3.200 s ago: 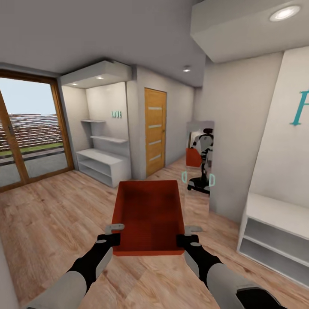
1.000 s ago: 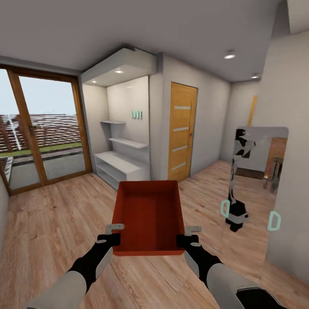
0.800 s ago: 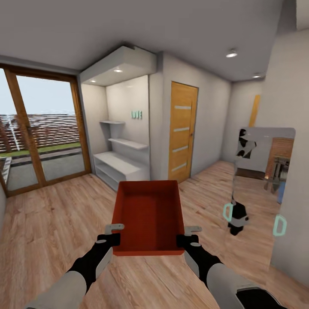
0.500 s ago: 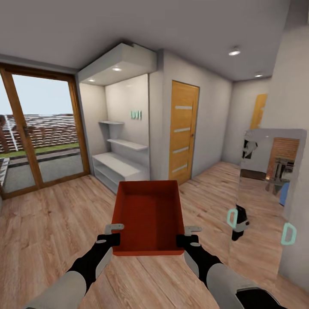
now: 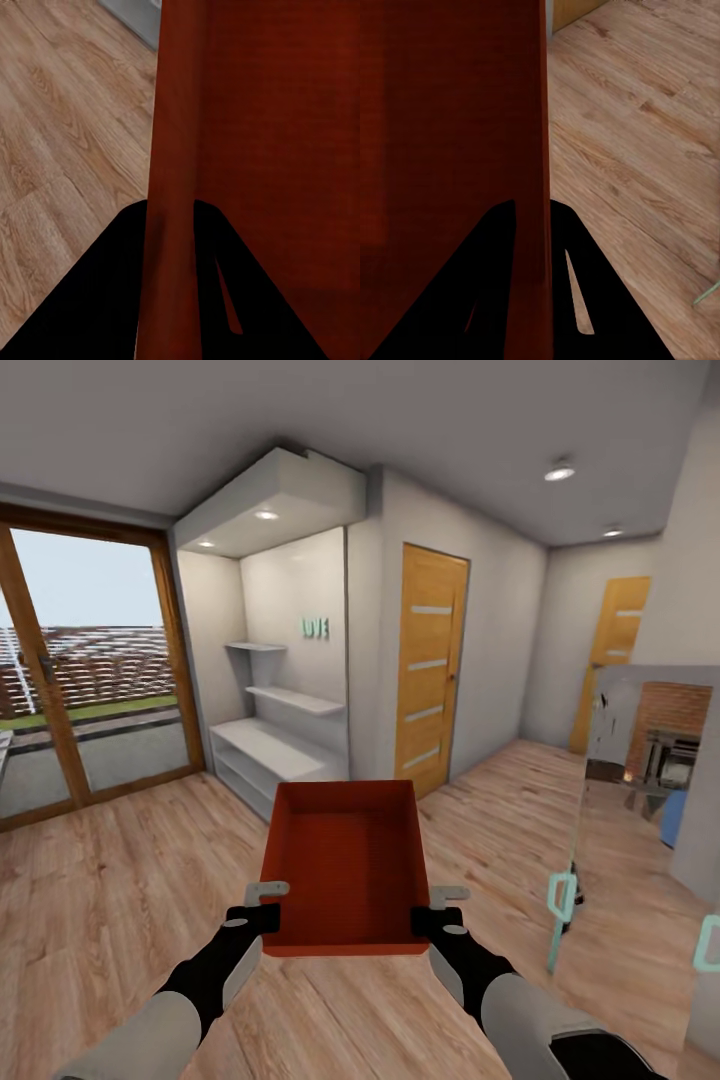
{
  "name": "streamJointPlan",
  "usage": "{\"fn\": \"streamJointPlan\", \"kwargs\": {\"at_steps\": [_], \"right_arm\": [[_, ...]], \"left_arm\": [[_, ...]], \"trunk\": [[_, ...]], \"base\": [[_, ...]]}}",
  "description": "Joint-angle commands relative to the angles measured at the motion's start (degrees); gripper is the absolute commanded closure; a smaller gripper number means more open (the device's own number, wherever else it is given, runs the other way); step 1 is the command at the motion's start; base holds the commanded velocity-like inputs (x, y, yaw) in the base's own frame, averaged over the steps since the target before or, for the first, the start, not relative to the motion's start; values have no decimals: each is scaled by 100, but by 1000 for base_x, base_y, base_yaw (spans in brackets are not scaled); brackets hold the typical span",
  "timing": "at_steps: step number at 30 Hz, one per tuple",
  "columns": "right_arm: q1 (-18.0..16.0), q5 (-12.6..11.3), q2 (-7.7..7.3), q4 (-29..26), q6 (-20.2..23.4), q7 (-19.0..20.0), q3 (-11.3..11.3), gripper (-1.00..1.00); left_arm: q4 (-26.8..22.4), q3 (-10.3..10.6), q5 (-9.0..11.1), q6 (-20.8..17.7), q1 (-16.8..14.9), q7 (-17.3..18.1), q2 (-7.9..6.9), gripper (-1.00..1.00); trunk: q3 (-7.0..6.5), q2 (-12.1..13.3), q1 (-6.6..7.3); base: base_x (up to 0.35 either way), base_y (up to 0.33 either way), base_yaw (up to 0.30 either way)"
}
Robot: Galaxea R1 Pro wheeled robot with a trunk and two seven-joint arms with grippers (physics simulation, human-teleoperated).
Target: Move the two storage containers from the living room to the garage. In the garage, place one container on the floor and stack the other container on top of it (either order is fine).
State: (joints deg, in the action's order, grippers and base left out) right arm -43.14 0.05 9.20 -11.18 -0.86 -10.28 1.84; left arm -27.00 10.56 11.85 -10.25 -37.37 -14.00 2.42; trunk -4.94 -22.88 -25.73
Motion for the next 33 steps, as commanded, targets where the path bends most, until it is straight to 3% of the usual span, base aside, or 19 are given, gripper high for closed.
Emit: {"fn": "streamJointPlan", "kwargs": {"at_steps": [1, 18, 33], "right_arm": [[-9, 83, -252, -16, -354, -183, -181, 100], [-7, 83, -257, -16, -346, -169, -176, 100], [-8, 83, -243, -16, -310, -176, -176, 100]], "left_arm": [[1, -476, 36, -39, 1, -376, -13, 100], [1, -476, 36, -39, 1, -376, -13, 100], [1, -476, 36, -39, 1, -376, -13, 100]], "trunk": [[2, -4, -5], [2, -4, -5], [2, -4, -5]], "base": [[323, 0, 0], [323, 0, -5], [323, 0, -221]]}}
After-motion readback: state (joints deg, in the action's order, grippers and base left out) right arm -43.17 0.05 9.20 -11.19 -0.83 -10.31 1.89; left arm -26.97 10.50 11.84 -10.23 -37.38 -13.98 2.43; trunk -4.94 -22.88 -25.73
